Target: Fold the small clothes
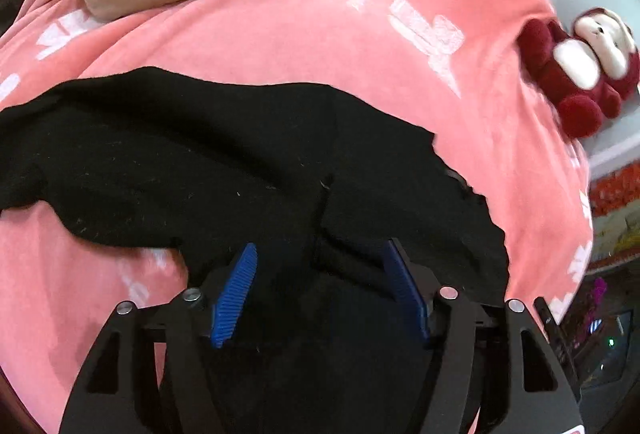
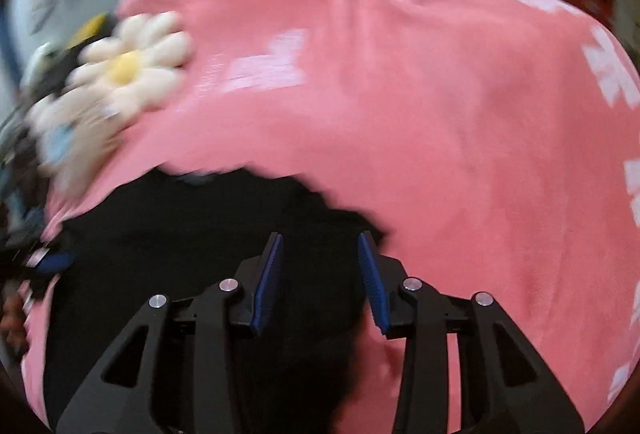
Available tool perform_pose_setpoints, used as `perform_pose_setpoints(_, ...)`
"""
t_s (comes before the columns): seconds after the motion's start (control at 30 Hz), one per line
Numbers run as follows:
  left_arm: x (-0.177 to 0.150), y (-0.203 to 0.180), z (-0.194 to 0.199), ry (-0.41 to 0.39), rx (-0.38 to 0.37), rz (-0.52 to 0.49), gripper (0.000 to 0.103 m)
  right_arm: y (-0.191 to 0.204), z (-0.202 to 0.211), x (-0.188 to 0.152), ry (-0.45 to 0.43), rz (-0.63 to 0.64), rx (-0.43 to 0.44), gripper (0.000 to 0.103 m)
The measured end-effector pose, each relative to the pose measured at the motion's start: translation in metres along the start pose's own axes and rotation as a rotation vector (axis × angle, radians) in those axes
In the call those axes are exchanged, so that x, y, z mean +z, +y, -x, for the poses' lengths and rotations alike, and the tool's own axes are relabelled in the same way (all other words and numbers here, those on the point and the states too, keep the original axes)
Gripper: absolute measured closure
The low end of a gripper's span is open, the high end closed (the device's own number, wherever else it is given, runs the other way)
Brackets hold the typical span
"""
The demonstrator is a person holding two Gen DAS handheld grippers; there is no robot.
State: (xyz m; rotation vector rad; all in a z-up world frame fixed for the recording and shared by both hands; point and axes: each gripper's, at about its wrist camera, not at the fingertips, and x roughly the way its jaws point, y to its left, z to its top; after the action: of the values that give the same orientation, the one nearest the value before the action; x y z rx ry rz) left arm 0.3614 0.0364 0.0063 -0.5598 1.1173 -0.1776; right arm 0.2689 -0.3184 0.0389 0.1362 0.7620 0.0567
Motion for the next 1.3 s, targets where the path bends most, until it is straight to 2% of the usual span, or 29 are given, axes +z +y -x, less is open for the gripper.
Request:
perform_pose_setpoints(0.1, -0.007, -0.008, -0.009, 0.064, 0.019, -0.035, 0.031, 0.033, -0.007, -0.024, 0.071, 0.072, 0.067, 0.066)
perform_pose_setpoints(0.17, -0.013, 0.0, -0.014, 0.1, 0.027, -0.021, 0.031, 0.053, -0.013, -0.038, 0.107, 0.142, 0.049, 0.065)
perform_pose_setpoints(0.23, -0.01, 0.0, -0.019, 0.076, 0.026, 0.002, 0.031, 0.063, -0.014, -0.046, 0.108, 0.175, 0.024, 0.065)
perform_pose_setpoints(0.3, -0.006, 0.001, -0.016, 0.053, -0.019, 0.028, 0.037, 0.064, -0.018, -0.049, 0.106, 0.181, -0.001, 0.065)
perform_pose_setpoints(0.33, -0.003, 0.001, -0.017, 0.056, -0.04, 0.044, 0.044, 0.061, -0.02, -0.048, 0.108, 0.174, -0.007, 0.065)
perform_pose_setpoints(0.37, 0.001, 0.0, -0.019, 0.073, -0.072, 0.055, 0.062, 0.058, -0.021, -0.047, 0.115, 0.158, -0.004, 0.065)
perform_pose_setpoints(0.4, 0.003, 0.001, -0.02, 0.084, -0.09, 0.057, 0.088, 0.055, -0.023, -0.049, 0.122, 0.141, -0.004, 0.065)
perform_pose_setpoints(0.43, 0.006, 0.002, -0.02, 0.097, -0.101, 0.055, 0.1, 0.05, -0.026, -0.05, 0.128, 0.128, -0.006, 0.064)
perform_pose_setpoints(0.47, 0.008, 0.002, -0.02, 0.108, -0.102, 0.05, 0.102, 0.046, -0.026, -0.051, 0.133, 0.111, -0.002, 0.063)
perform_pose_setpoints(0.57, 0.011, -0.001, -0.008, 0.09, -0.115, 0.029, 0.102, 0.037, -0.025, -0.052, 0.128, 0.085, 0.004, 0.056)
perform_pose_setpoints(0.67, 0.009, -0.003, 0.017, 0.068, -0.177, 0.038, 0.102, 0.03, -0.021, -0.054, 0.119, 0.073, 0.005, 0.056)
perform_pose_setpoints(0.7, 0.008, 0.001, 0.027, 0.055, -0.171, 0.034, 0.101, 0.027, -0.021, -0.055, 0.121, 0.07, 0.003, 0.054)
perform_pose_setpoints(0.73, 0.005, 0.005, 0.028, 0.059, -0.135, 0.033, 0.101, 0.025, -0.024, -0.057, 0.131, 0.072, -0.007, 0.052)
perform_pose_setpoints(0.8, -0.001, 0.018, 0.002, 0.153, -0.041, 0.027, 0.101, 0.022, -0.026, -0.06, 0.136, 0.077, -0.004, 0.052)
perform_pose_setpoints(0.83, -0.008, 0.027, -0.009, 0.196, -0.01, 0.055, 0.101, 0.021, -0.025, -0.059, 0.139, 0.072, -0.006, 0.052)
perform_pose_setpoints(0.87, -0.014, 0.032, -0.015, 0.216, -0.01, 0.065, 0.102, 0.021, -0.021, -0.057, 0.143, 0.067, -0.011, 0.052)
perform_pose_setpoints(1.03, -0.021, 0.021, -0.003, 0.19, 0.018, 0.02, 0.099, 0.01, 0.009, -0.039, 0.069, -0.026, 0.02, 0.052)
perform_pose_setpoints(1.13, -0.019, 0.004, 0.012, 0.125, 0.053, -0.013, 0.084, 0.003, 0.004, -0.022, 0.06, -0.098, 0.057, 0.06)
perform_pose_setpoints(1.2, -0.018, -0.008, 0.017, 0.096, 0.03, -0.023, 0.066, 0.007, -0.008, -0.01, 0.06, -0.094, 0.057, 0.063)
perform_pose_setpoints(1.3, -0.017, -0.024, 0.005, 0.125, 0.016, -0.04, 0.059, 0.032, -0.023, 0.005, 0.098, -0.047, 0.118, 0.063)
